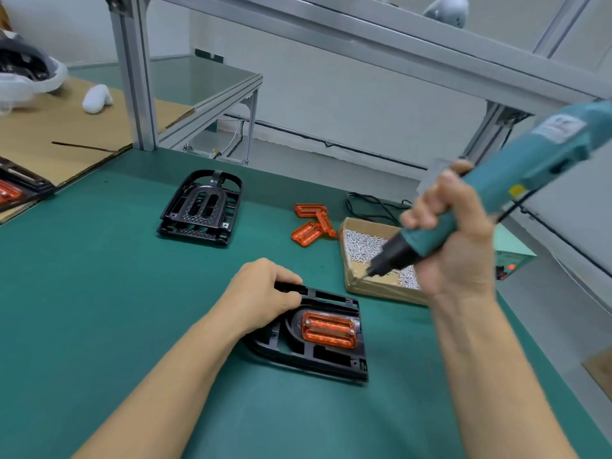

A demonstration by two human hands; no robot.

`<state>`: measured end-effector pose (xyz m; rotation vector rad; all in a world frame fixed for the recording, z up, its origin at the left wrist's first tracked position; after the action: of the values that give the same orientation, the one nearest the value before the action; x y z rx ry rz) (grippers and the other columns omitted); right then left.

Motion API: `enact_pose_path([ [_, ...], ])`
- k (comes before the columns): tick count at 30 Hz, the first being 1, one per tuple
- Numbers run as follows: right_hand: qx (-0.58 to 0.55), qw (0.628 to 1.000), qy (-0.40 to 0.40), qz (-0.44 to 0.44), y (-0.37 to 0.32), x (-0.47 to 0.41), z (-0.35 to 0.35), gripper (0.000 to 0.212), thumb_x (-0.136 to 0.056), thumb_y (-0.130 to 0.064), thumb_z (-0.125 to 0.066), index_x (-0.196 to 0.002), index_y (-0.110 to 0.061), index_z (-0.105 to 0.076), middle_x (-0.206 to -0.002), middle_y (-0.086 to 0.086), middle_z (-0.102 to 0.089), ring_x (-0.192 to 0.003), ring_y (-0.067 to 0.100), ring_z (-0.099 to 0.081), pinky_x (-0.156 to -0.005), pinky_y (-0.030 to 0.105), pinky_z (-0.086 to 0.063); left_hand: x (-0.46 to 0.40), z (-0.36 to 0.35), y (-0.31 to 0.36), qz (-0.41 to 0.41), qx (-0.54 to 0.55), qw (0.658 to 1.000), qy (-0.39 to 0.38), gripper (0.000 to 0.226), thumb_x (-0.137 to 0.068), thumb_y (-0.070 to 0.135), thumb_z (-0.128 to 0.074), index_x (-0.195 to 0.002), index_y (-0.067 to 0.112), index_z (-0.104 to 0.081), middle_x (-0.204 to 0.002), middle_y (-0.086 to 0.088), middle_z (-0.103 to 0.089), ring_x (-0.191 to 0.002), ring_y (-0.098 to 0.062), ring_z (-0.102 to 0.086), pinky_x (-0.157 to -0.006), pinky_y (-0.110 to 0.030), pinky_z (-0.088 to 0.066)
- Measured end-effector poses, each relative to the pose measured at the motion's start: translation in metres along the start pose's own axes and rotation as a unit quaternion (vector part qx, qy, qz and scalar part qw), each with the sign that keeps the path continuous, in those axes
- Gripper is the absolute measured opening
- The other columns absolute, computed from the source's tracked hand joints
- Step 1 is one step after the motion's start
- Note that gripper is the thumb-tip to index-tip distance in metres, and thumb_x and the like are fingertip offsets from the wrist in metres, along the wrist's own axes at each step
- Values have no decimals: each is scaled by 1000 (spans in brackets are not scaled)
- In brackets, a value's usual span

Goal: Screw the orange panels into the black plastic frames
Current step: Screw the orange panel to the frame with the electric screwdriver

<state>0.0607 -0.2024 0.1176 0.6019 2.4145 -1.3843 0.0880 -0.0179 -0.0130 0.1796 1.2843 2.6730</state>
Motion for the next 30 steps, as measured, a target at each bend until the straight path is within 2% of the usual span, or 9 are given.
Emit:
enact_pose_path([
  [4, 72, 987, 141, 7, -54, 3, 63, 16, -91, -27, -60, -83, -24, -47, -57, -7, -47, -44, 5, -42, -48, 18, -41, -1, 0, -1, 0, 1, 1000, 0, 28, -81, 21, -68, -107, 28, -72, -107, 9, -69, -91, -7, -61, -78, -20, -43],
  [9, 224, 926, 264, -152, -73, 38, 161, 20, -94, -33, -58, -91, -19, -44, -71, 3, -49, -44, 9, -51, -44, 20, -50, -4, 0, -2, 1, -5, 1000, 3, 27, -79, 21, -69, -105, 28, -72, -108, 11, -68, -99, -8, -60, -84, -22, -43],
  [12, 369, 844, 277, -273, -64, 65, 207, 28, -94, -35, -60, -100, -11, -46, -72, 10, -50, -47, 18, -55, -41, 26, -52, -3, -1, -2, -5, -6, 1000, 6, 25, -79, 19, -68, -102, 28, -73, -103, 13, -69, -96, -6, -60, -82, -22, -42],
  [15, 508, 750, 238, -350, -54, 81, 228, 36, -93, -38, -60, -104, -5, -49, -71, 14, -54, -49, 24, -58, -51, 35, -56, -2, 0, -2, -6, 7, 1000, 12, 21, -78, 20, -71, -95, 31, -74, -94, 16, -69, -88, -3, -59, -79, -21, -41],
  [17, 653, 635, 173, -374, -50, 82, 230, 38, -93, -43, -55, -95, -6, -51, -72, 11, -63, -55, 26, -64, -61, 38, -56, -2, 0, -2, -7, 15, 1000, 12, 19, -76, 23, -74, -94, 31, -74, -92, 17, -69, -89, -3, -61, -79, -22, -42],
  [19, 780, 493, 99, -372, -48, 76, 224, 38, -93, -48, -47, -81, -12, -48, -74, 3, -60, -63, 22, -59, -56, 30, -46, -1, 0, -2, -10, 17, 1000, 7, 22, -74, 24, -77, -96, 29, -74, -94, 15, -70, -91, -3, -62, -78, -22, -43],
  [21, 842, 396, 45, -363, -43, 70, 216, 37, -95, -50, -41, -84, -15, -48, -77, -2, -54, -70, 18, -54, -54, 26, -37, -1, 0, -2, -7, 13, 1000, 1, 27, -73, 24, -79, -99, 29, -74, -98, 14, -69, -93, -4, -61, -79, -22, -43],
  [24, 871, 336, 4, -358, -28, 63, 207, 34, -94, -49, -39, -95, -16, -49, -91, -2, -57, -82, 19, -56, -66, 26, -45, 0, 1, -1, -2, 3, 1000, -3, 31, -73, 23, -80, -102, 28, -73, -102, 11, -69, -99, -9, -60, -86, -26, -44],
  [30, 896, 292, -37, -333, -8, 49, 191, 37, -92, -52, -40, -94, -17, -51, -82, -3, -51, -80, 19, -55, -69, 26, -45, 1, 1, 0, -3, -11, 1000, -2, 30, -74, 23, -79, -102, 29, -72, -100, 11, -69, -95, -9, -61, -84, -26, -45],
])
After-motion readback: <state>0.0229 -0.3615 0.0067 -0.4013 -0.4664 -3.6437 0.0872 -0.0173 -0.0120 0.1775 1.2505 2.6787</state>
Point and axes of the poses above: each hand's wrist, its own x-axis away from the middle knuckle, its own z-axis out of the back of the hand, y = z × x, the point moved 6 cm from there along -x, towards the middle knuckle
